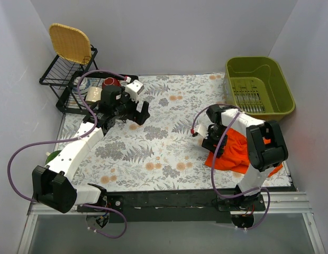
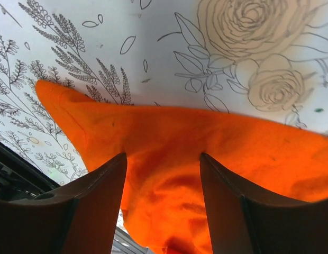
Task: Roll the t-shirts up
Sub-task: Move the T-shirt to the center of the board.
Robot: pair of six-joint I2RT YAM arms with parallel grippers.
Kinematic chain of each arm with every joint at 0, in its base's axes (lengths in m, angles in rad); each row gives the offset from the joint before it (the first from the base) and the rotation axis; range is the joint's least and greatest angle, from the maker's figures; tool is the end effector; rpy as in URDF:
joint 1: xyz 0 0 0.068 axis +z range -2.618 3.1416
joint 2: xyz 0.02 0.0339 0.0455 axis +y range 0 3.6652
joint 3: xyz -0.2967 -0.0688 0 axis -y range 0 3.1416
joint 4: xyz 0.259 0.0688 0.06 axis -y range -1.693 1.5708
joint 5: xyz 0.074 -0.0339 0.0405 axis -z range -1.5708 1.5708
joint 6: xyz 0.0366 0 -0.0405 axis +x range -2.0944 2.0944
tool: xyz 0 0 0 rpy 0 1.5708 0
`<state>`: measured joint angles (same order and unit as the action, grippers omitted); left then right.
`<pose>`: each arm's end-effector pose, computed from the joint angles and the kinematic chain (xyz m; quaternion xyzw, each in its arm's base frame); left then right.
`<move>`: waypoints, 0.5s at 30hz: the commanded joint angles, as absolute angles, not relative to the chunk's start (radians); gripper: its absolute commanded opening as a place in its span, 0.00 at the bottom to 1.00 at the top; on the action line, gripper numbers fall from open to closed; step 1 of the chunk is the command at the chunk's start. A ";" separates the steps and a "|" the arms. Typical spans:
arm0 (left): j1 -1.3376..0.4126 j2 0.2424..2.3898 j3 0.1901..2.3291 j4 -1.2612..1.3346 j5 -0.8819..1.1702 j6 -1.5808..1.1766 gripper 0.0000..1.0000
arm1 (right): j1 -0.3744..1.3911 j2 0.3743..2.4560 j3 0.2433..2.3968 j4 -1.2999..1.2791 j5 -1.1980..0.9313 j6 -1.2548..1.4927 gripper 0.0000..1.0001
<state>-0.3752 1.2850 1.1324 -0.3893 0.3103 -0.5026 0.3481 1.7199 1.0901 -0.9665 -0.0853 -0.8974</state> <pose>0.2701 -0.1184 0.3620 0.0211 0.8632 -0.3284 0.3829 0.2865 0.1073 0.1924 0.5823 -0.8118 -0.0445 0.0007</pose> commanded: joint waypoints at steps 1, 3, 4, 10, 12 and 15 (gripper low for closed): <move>-0.374 1.236 1.117 -0.416 0.293 -0.466 0.98 | 0.356 1.779 1.101 -0.991 -0.115 -0.931 0.63; -0.374 1.239 1.117 -0.411 0.273 -0.457 0.98 | 0.382 1.793 1.097 -0.986 -0.127 -0.940 0.42; -0.374 1.238 1.114 -0.407 0.267 -0.456 0.98 | 0.397 1.807 1.100 -0.985 -0.138 -0.942 0.33; -0.371 1.256 1.120 -0.383 0.171 -0.457 0.91 | 0.546 1.858 1.490 -1.141 -0.379 -0.945 0.01; -0.367 1.262 1.103 -0.359 0.129 -0.466 0.89 | 0.574 1.879 1.765 -1.193 -0.490 -0.942 0.01; -0.359 1.258 1.083 -0.315 0.058 -0.471 0.88 | 0.603 1.957 2.013 -1.213 -0.644 -0.870 0.01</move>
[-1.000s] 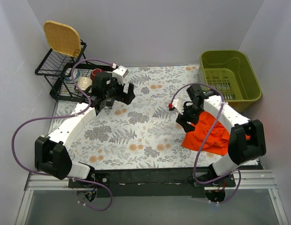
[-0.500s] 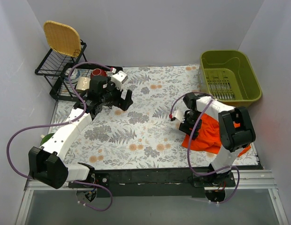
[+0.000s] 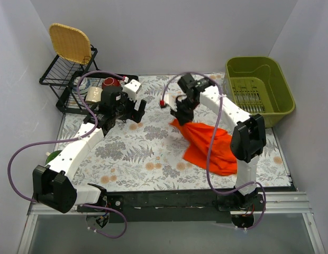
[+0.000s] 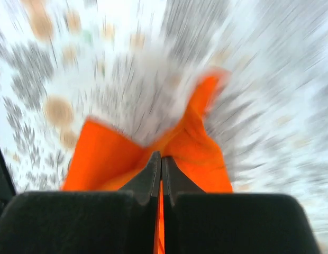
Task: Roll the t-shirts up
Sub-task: Move the T-shirt to the center of the board.
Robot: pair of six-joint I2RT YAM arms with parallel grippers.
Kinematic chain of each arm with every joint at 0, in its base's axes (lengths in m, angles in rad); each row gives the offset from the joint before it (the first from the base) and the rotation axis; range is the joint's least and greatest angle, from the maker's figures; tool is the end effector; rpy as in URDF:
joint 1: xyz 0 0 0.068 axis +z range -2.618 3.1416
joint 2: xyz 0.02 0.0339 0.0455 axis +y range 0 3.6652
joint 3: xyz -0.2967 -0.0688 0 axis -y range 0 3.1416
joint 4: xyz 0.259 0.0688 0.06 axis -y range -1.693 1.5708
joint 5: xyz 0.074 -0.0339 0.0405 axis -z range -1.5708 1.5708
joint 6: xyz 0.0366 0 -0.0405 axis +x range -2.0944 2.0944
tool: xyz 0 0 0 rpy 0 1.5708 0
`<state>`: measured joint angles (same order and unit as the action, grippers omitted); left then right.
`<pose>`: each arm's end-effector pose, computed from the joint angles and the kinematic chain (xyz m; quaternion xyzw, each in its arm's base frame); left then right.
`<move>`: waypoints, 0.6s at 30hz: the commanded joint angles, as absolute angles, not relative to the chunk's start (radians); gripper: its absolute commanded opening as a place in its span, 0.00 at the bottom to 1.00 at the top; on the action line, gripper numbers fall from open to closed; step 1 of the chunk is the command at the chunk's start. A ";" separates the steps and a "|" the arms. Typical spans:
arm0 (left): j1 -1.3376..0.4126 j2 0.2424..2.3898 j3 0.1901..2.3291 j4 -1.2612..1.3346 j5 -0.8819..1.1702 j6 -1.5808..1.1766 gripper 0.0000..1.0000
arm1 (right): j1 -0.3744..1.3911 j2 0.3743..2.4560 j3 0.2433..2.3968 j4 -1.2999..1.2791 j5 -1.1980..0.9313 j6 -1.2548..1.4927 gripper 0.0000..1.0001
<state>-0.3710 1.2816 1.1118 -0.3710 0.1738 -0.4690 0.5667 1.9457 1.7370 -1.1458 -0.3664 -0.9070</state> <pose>0.2728 -0.1129 0.3566 0.0002 0.8681 -0.2690 0.4172 0.3453 0.2353 0.2890 -0.6714 0.7107 0.1605 0.1353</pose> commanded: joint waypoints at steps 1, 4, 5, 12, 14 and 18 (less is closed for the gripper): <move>-0.357 1.258 1.085 -0.310 0.051 -0.482 0.88 | 0.617 1.968 2.029 -1.203 -0.658 -0.856 0.06; -0.342 1.261 1.100 -0.316 0.070 -0.511 0.90 | 0.666 1.982 1.973 -1.183 -0.602 -0.853 0.48; -0.344 1.262 1.104 -0.322 0.104 -0.512 0.91 | 0.664 1.982 1.951 -1.181 -0.592 -0.841 0.66; -0.342 1.255 1.072 -0.403 0.226 -0.460 0.93 | 0.581 1.731 1.579 -1.073 -0.497 -0.946 0.67; -0.341 1.252 1.054 -0.403 0.224 -0.454 0.93 | 0.591 1.654 1.408 -1.014 -0.479 -0.995 0.66; -0.339 1.265 1.063 -0.400 0.225 -0.459 0.93 | 0.617 1.552 1.299 -0.872 -0.514 -1.008 0.62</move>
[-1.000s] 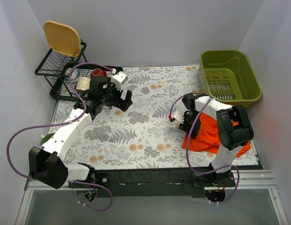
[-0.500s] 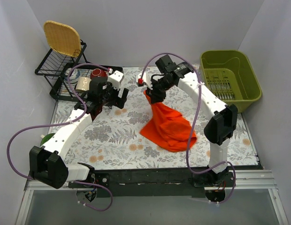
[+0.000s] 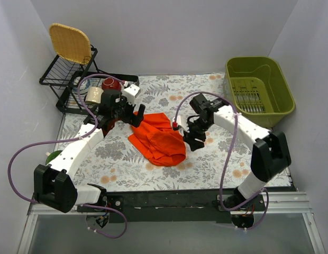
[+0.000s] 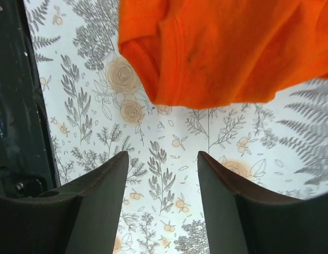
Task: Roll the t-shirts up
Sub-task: Move the T-shirt to the center of the board, then flatten out the T-shirt at the center of the board.
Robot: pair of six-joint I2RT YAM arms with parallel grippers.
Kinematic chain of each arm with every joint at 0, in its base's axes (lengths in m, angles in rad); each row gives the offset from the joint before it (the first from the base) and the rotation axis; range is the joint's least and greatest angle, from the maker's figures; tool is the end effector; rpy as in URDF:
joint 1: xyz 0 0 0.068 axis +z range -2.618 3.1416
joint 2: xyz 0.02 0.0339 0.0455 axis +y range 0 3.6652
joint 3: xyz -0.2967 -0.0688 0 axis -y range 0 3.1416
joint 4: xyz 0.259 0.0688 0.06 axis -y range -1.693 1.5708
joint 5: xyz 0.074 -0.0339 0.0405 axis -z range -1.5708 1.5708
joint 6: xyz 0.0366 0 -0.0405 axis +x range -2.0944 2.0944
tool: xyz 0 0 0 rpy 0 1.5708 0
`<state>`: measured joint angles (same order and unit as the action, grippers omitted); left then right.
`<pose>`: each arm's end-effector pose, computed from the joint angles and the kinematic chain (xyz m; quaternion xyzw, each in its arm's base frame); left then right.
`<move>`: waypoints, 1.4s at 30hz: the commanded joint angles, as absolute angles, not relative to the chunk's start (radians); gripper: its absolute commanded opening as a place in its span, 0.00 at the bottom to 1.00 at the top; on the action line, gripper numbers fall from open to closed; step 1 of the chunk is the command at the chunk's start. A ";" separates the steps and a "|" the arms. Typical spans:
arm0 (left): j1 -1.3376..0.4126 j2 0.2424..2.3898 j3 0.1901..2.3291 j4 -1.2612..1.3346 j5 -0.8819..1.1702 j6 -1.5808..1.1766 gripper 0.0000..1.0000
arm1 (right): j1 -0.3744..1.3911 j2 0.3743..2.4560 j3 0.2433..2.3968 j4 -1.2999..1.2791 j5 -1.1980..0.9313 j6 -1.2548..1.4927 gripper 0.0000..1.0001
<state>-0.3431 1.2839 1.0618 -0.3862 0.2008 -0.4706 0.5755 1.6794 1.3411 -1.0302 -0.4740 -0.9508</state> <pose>0.2726 -0.1051 0.3368 -0.0099 0.8831 -0.2638 0.3878 0.2743 0.1979 0.2747 -0.6856 0.6825 0.2112 0.1400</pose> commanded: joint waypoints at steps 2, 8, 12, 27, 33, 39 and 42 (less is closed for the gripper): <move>-0.341 1.273 1.075 -0.402 0.222 -0.463 0.93 | 0.632 1.551 1.290 -0.806 -0.546 -1.005 0.59; -0.341 1.338 1.160 -0.437 0.222 -0.592 0.90 | 0.738 1.574 1.238 -0.664 -0.537 -1.002 0.46; -0.341 1.365 1.164 -0.456 0.253 -0.669 0.87 | 0.804 1.606 1.203 -0.678 -0.526 -1.055 0.47; -0.339 1.275 1.051 -0.466 0.232 -0.676 0.87 | 0.857 1.666 1.054 -0.428 -0.341 -1.037 0.49; -0.336 1.258 1.037 -0.477 0.233 -0.669 0.86 | 0.862 1.678 1.028 -0.408 -0.325 -1.042 0.49; -0.325 1.258 1.040 -0.482 0.222 -0.658 0.86 | 0.871 1.686 1.000 -0.353 -0.241 -1.040 0.41; -0.315 1.267 1.066 -0.480 0.218 -0.649 0.86 | 0.868 1.643 1.044 -0.371 -0.175 -0.999 0.22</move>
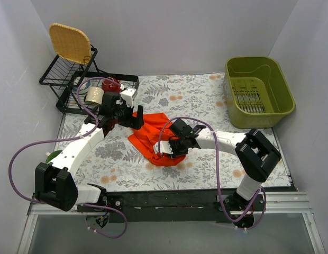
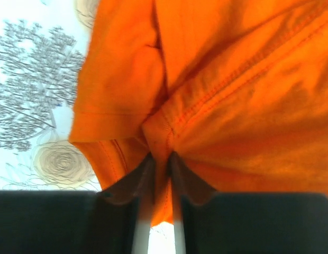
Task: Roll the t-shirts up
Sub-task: Flatten out the T-shirt at the center of the board.
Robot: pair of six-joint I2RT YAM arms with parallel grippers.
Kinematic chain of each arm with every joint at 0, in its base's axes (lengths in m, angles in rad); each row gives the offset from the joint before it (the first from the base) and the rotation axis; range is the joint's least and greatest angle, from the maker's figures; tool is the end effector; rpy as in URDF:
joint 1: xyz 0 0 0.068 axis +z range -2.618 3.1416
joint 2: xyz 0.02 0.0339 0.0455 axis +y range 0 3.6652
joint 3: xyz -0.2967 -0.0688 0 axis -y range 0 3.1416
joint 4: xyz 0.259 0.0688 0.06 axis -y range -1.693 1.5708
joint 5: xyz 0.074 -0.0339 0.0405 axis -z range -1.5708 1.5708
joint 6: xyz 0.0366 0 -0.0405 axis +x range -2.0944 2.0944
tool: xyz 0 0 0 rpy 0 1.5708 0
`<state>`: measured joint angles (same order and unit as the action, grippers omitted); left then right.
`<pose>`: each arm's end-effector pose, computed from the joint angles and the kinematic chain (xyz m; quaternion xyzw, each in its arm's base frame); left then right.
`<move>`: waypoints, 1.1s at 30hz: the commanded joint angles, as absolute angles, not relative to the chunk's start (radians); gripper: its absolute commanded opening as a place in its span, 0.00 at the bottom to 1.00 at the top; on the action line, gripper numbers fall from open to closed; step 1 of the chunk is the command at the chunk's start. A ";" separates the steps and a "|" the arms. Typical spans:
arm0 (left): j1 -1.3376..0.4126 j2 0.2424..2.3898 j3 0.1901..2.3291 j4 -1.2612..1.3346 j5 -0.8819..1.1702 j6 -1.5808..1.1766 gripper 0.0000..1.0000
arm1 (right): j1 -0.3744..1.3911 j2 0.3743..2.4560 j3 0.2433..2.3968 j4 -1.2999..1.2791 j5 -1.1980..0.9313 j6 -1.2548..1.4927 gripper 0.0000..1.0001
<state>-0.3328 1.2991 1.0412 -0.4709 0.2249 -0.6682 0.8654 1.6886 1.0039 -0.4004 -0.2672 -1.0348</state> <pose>0.2695 -0.1018 0.3182 -0.1062 0.9018 -0.2847 0.3071 0.2160 0.2685 0.1942 -0.8012 0.5334 0.1087 0.2484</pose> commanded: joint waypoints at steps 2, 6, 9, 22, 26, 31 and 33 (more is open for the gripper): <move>-0.310 1.272 1.086 -0.479 0.218 -0.623 0.87 | 0.851 1.593 1.112 -0.417 -0.163 -0.971 0.16; -0.308 1.282 1.100 -0.463 0.219 -0.574 0.87 | 0.789 1.511 1.218 -0.595 -0.161 -0.864 0.13; -0.305 1.289 1.100 -0.463 0.241 -0.537 0.87 | 0.663 1.460 1.242 -0.629 -0.219 -0.721 0.01; -0.305 1.355 1.089 -0.537 0.287 -0.448 0.86 | 0.205 1.503 1.264 -0.610 -0.333 -0.485 0.37; -0.305 1.330 1.086 -0.545 0.301 -0.469 0.87 | 0.291 1.441 1.307 -0.630 -0.390 -0.583 0.47; -0.304 1.305 1.040 -0.525 0.313 -0.505 0.87 | 0.579 1.391 1.220 -0.699 -0.397 -0.865 0.49; -0.301 1.290 1.020 -0.514 0.327 -0.531 0.88 | 0.700 1.397 1.164 -0.703 -0.374 -0.970 0.50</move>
